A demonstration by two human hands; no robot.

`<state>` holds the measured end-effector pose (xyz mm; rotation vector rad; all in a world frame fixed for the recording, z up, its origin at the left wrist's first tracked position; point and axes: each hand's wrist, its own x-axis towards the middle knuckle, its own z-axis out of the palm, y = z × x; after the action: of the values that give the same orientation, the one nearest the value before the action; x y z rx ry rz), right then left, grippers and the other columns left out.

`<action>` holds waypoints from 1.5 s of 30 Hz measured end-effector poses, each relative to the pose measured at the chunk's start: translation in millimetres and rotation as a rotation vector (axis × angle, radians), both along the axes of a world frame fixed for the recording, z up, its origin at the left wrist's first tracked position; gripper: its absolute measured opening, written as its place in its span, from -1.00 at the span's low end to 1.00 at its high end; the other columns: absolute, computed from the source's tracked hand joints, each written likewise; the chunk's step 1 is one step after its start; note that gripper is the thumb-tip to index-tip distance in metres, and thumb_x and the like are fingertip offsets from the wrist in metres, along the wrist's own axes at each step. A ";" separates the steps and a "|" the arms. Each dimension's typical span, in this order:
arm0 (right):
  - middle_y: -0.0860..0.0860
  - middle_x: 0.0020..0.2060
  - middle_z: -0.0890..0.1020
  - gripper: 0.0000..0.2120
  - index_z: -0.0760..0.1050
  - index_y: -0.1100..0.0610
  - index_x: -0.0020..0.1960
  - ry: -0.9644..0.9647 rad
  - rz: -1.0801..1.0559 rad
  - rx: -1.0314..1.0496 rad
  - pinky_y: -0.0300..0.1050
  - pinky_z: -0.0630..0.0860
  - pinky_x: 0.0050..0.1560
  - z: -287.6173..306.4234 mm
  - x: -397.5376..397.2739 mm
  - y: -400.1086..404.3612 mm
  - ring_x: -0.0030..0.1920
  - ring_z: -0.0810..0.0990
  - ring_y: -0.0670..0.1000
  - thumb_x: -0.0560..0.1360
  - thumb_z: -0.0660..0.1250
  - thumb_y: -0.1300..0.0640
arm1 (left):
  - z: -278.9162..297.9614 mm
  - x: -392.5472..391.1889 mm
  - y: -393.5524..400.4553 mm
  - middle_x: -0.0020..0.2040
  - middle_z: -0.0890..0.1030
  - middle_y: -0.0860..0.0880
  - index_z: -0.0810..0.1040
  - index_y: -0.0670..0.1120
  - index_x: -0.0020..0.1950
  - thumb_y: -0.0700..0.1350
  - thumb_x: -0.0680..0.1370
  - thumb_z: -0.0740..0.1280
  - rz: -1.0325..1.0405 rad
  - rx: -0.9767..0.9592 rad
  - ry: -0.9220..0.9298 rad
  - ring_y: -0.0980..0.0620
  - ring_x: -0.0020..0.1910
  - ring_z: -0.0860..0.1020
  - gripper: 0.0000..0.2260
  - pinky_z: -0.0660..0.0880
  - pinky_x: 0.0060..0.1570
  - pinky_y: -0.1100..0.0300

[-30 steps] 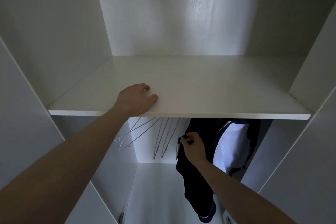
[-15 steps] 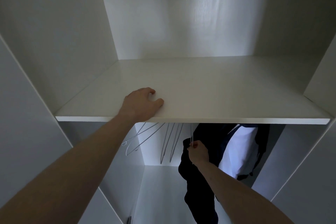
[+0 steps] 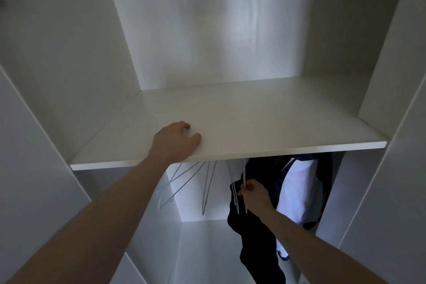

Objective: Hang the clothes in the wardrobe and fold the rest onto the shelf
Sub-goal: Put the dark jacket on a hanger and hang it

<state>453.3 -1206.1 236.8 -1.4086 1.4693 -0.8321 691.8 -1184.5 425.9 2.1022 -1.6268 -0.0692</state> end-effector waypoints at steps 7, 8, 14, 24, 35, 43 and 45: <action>0.07 -0.16 0.72 -0.86 0.53 0.19 -0.03 0.035 0.061 0.045 -0.36 0.42 -0.40 13.6 -24.4 52.2 -0.39 0.56 -0.13 0.56 0.23 0.36 | 1.1 0.6 3.7 0.30 0.59 0.03 0.53 0.10 0.33 0.34 0.43 0.21 -0.023 -0.018 0.026 -0.06 0.22 0.55 -0.44 0.38 0.13 0.08; 0.04 -0.22 0.72 -0.86 0.53 0.21 -0.03 0.039 0.065 0.058 -0.37 0.39 -0.46 16.1 -28.2 61.4 -0.47 0.52 -0.18 0.55 0.23 0.37 | 1.5 0.5 4.4 0.30 0.59 0.02 0.54 0.10 0.32 0.34 0.43 0.21 -0.025 -0.021 0.027 -0.07 0.22 0.55 -0.44 0.39 0.16 0.07; -0.13 -0.39 0.61 -0.86 0.53 0.12 -0.15 0.160 0.091 0.114 -0.39 0.41 -0.37 31.1 -51.9 129.1 -0.45 0.51 -0.22 0.50 0.35 0.33 | 2.3 1.1 9.2 0.27 0.61 -0.04 0.56 0.07 0.31 0.35 0.42 0.18 -0.063 -0.027 0.027 -0.12 0.20 0.56 -0.42 0.44 0.17 0.04; -0.07 -0.15 0.67 -0.81 0.56 0.05 -0.16 0.377 0.076 0.125 -0.34 0.42 -0.19 65.1 -71.4 260.3 -0.22 0.57 -0.14 0.57 0.27 0.27 | -4.2 -2.6 46.8 0.00 0.73 -0.03 0.67 0.00 0.05 0.10 0.49 0.28 -0.320 -0.355 0.026 -0.12 0.01 0.65 -0.72 0.44 0.32 -0.04; -0.20 -0.18 0.74 -0.83 0.59 -0.01 -0.06 0.280 -0.104 0.101 -0.18 0.40 -0.24 59.7 -102.0 407.7 -0.30 0.49 -0.03 0.63 0.28 0.18 | -106.1 -52.7 176.9 0.03 0.58 0.26 0.56 0.15 0.03 -0.15 0.52 0.35 -0.685 -0.384 0.444 0.16 0.05 0.53 -0.81 0.43 0.06 0.32; -0.19 -0.08 0.73 -0.82 0.62 -0.13 -0.02 0.254 -0.283 0.136 -0.25 0.35 -0.33 70.5 -155.1 563.3 -0.39 0.35 -0.13 0.66 0.26 0.02 | -182.7 -90.3 252.2 0.34 0.38 0.16 0.38 0.10 0.44 -0.10 0.52 0.46 -0.783 0.214 0.422 0.09 0.31 0.44 -0.47 0.49 0.26 0.03; -0.22 -0.09 0.72 -0.83 0.60 -0.22 -0.02 0.301 -0.345 0.125 -0.30 0.32 -0.33 71.0 -167.9 607.8 -0.41 0.33 -0.15 0.65 0.27 -0.02 | -187.1 -110.5 272.8 0.40 0.34 0.16 0.32 0.09 0.51 -0.07 0.52 0.47 -0.869 0.277 0.377 0.10 0.36 0.37 -0.40 0.42 0.32 0.06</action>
<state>285.4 -598.3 307.8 -1.2424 1.9999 -0.7408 581.2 -911.7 238.8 1.2694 -2.2208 -0.9472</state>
